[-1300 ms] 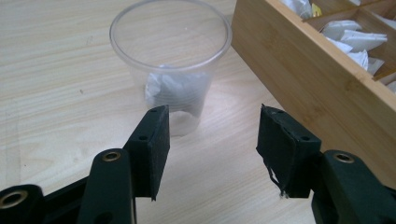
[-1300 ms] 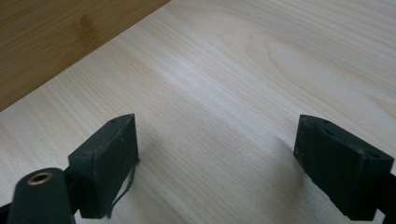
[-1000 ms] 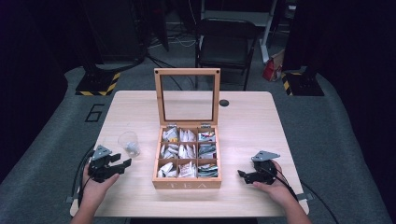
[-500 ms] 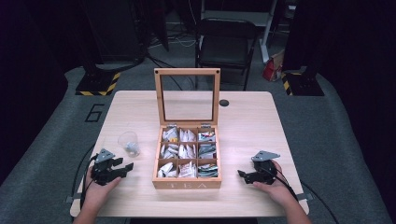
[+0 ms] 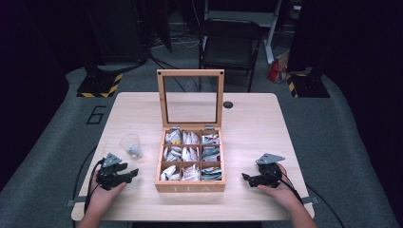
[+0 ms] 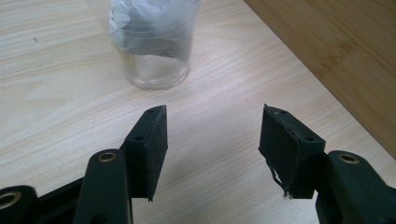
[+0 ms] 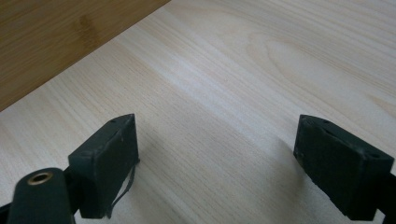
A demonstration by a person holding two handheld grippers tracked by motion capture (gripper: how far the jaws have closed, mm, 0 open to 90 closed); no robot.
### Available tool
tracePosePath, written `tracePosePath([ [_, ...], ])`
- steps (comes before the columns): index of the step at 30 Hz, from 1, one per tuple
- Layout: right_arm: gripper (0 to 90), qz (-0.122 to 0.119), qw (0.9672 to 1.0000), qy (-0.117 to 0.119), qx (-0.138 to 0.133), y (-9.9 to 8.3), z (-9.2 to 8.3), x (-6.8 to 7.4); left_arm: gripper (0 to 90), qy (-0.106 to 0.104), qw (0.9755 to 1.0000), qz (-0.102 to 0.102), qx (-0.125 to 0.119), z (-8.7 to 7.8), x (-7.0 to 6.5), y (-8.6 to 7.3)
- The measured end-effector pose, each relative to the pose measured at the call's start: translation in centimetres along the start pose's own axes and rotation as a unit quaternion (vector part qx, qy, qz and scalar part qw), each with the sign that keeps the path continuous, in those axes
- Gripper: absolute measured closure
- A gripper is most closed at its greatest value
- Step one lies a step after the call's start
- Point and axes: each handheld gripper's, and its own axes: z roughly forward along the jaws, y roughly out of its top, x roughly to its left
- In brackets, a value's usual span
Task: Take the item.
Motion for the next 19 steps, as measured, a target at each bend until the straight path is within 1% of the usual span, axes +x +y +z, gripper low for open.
tracePosePath([
  [1, 13.0, -0.004, 1.0, 0.0, 0.0, 0.02, 0.01, -0.05, 41.6, -0.001, 1.0, 0.0, 0.001, 0.02, -0.08, 0.0],
  [2, 13.1, 0.0, 1.0, 0.0, 0.0, 0.0, 0.0, 0.0, 41.1, -0.003, 1.0, 0.002, 0.004, 0.06, -0.13, 0.02],
  [3, 13.1, 0.0, 1.0, 0.0, 0.0, 0.0, 0.0, 0.0, 41.1, -0.001, 1.0, 0.005, 0.004, 0.13, -0.19, 0.02],
  [4, 13.1, -0.005, 1.0, 0.0, -0.001, 0.02, 0.01, -0.06, 40.1, 0.0, 1.0, 0.004, 0.002, 0.3, -0.29, 0.03],
  [5, 13.1, -0.005, 1.0, 0.0, -0.001, 0.02, 0.01, -0.06, 39.4, 0.0, 1.0, 0.004, 0.002, 0.3, -0.29, 0.03],
  [6, 13.1, 0.0, 1.0, 0.0, 0.0, 0.0, 0.0, 0.0, 39.0, 0.0, 0.9999, 0.012, 0.01, 0.26, -0.23, 0.08],
  [9, 13.1, 0.0, 1.0, 0.0, 0.0, 0.0, 0.0, 0.01, 38.1, -0.001, 0.9999, 0.01, 0.008, 0.31, -0.27, 0.09],
  [10, 13.1, 0.0, 1.0, 0.0, 0.0, 0.0, 0.0, 0.0, 37.7, 0.0, 0.9999, 0.012, 0.01, 0.29, -0.24, 0.09],
  [12, 13.1, 0.0, 1.0, 0.0, 0.0, 0.0, 0.01, -0.01, 37.0, 0.003, 1.0, 0.006, 0.004, 0.32, -0.24, 0.07],
  [13, 13.1, -0.005, 1.0, 0.0, -0.001, 0.02, 0.01, -0.06, 36.2, 0.005, 0.9999, 0.008, 0.004, 0.27, -0.14, 0.1],
  [14, 13.1, 0.001, 1.0, 0.0, 0.0, 0.0, 0.01, 0.01, 35.3, 0.005, 1.0, 0.004, 0.002, 0.28, -0.11, 0.1],
  [15, 13.1, 0.0, 1.0, 0.0, 0.0, 0.0, 0.0, 0.0, 34.3, 0.009, 1.0, 0.0, -0.003, 0.32, -0.1, 0.07],
  [16, 13.1, 0.0, 1.0, 0.0, 0.0, 0.0, 0.0, 0.0, 33.4, 0.008, 1.0, -0.004, -0.004, 0.26, -0.02, 0.11],
  [17, 13.1, 0.0, 1.0, 0.0, 0.0, 0.0, 0.0, 0.0, 32.2, 0.013, 0.9999, -0.001, -0.008, 0.25, 0.12, 0.13],
  [18, 13.1, 0.0, 1.0, 0.0, 0.0, 0.0, 0.0, 0.0, 31.0, 0.015, 0.9998, -0.01, -0.013, 0.28, 0.14, 0.13],
  [19, 13.1, 0.0, 1.0, 0.0, 0.0, 0.0, 0.01, 0.0, 30.3, 0.014, 0.9997, -0.014, -0.013, 0.19, 0.35, 0.2],
])
